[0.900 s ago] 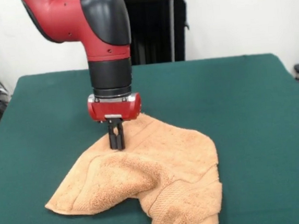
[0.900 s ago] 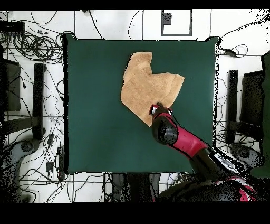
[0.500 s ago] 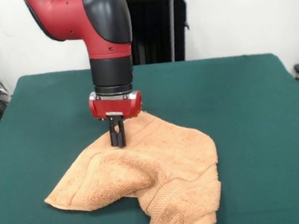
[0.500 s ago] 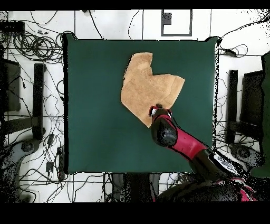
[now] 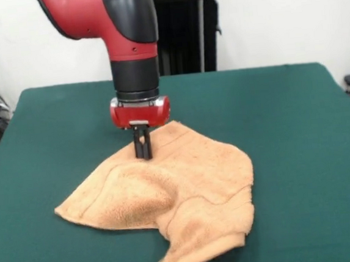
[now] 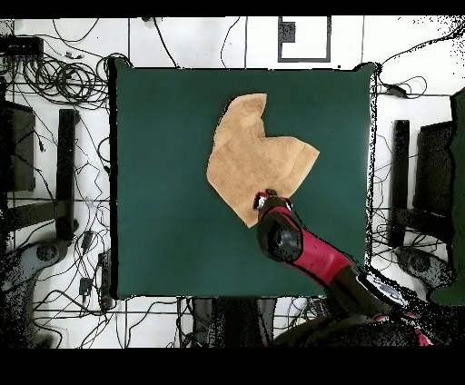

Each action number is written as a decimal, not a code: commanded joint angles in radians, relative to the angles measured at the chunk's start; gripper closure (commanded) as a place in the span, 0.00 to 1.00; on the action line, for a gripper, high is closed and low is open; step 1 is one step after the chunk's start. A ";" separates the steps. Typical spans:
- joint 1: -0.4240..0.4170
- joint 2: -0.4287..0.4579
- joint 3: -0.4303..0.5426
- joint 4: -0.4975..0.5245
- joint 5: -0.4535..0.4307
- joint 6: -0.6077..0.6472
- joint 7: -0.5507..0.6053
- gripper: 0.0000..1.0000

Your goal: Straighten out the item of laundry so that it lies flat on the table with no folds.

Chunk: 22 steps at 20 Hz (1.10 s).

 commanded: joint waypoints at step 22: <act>0.152 0.094 -0.094 0.271 0.228 0.102 0.298 1.00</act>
